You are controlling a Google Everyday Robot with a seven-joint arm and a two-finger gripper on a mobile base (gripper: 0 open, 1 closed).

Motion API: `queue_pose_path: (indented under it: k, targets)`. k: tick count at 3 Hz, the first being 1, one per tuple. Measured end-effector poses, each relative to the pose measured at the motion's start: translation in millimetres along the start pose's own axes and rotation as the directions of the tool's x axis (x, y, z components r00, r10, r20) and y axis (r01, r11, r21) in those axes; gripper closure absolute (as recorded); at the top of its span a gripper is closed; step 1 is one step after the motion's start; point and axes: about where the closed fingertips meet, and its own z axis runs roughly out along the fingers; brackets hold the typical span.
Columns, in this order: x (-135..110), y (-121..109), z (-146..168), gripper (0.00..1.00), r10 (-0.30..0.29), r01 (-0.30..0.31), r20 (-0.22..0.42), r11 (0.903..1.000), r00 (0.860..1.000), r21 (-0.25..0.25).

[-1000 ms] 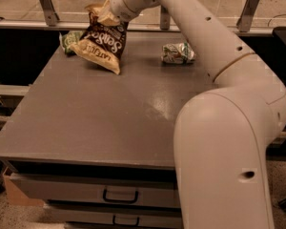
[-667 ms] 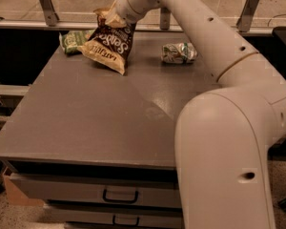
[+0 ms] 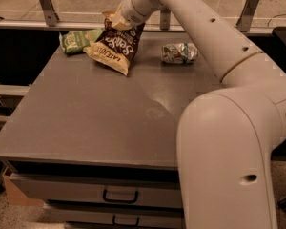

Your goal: Move brown chip bag near green jalapeno chip bag

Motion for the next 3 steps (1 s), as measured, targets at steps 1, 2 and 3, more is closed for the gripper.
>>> queue_pose_path:
  k: [1,2,3]
  targets:
    - [-7.3,-7.7,-8.6,0.12,-0.022,0.021,0.004,0.9994,1.000,0.026]
    - [-31.2,-12.9,-25.9,0.00,-0.063,0.061,0.046,0.9972,0.997,0.044]
    - [-59.7,-8.1,-62.7,0.00,-0.085,0.080,0.144,0.9958,0.986,0.045]
